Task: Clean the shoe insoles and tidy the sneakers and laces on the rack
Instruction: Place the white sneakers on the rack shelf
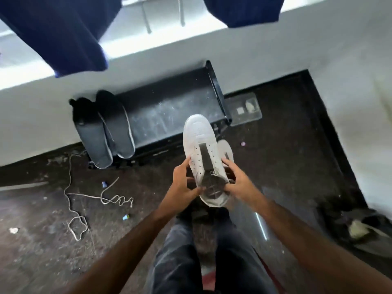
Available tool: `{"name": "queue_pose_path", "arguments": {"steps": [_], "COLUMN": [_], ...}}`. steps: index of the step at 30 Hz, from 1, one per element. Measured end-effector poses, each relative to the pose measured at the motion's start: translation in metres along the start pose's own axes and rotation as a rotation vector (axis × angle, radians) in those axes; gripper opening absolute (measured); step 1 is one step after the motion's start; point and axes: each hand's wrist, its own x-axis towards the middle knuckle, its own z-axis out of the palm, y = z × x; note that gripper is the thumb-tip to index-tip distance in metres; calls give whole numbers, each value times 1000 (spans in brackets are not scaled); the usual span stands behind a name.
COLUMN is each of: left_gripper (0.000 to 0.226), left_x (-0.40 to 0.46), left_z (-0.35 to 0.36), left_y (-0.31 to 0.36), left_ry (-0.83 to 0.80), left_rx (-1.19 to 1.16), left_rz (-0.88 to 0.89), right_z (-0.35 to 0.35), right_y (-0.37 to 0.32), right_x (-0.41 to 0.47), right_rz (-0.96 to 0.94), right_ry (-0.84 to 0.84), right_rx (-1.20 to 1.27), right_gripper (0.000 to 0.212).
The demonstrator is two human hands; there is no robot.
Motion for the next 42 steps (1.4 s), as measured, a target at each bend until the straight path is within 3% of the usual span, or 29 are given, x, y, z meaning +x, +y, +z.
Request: {"name": "queue_pose_path", "arguments": {"steps": [11,16,24,29,33,35,37,40,42], "left_gripper": [86,96,98,75,31,16,19,23,17], "left_x": [108,155,181,163,121,106,100,108,127], "left_z": [-96,-112,-125,-114,-75,-47,-18,27,57], "left_y": [4,-50,-41,-32,-32,-47,-62,-85,-109], "left_ry": [220,239,257,354,608,510,285,-20,-138], "left_rx": [17,21,32,1,-40,-40,-37,53,140], "left_rz": [-73,-164,-184,-193,-160,-228,-350,-454,-494], "right_z": [42,51,57,46,14,-11,-36,-73,-93], "right_y": [-119,-138,-146,-136,-100,-66,-22,61,128], "right_x": [137,190,233,237,205,187,174,169,177], "right_rz": [-117,-106,-112,-137,-251,-243,-165,29,132], "right_ry": [-55,-42,-59,-75,169,286,370,398,397], "right_rx": [-152,-280,-281,-197,-46,43,56,40,-13], "right_gripper": [83,75,78,70,48,47,45,39,44]}}
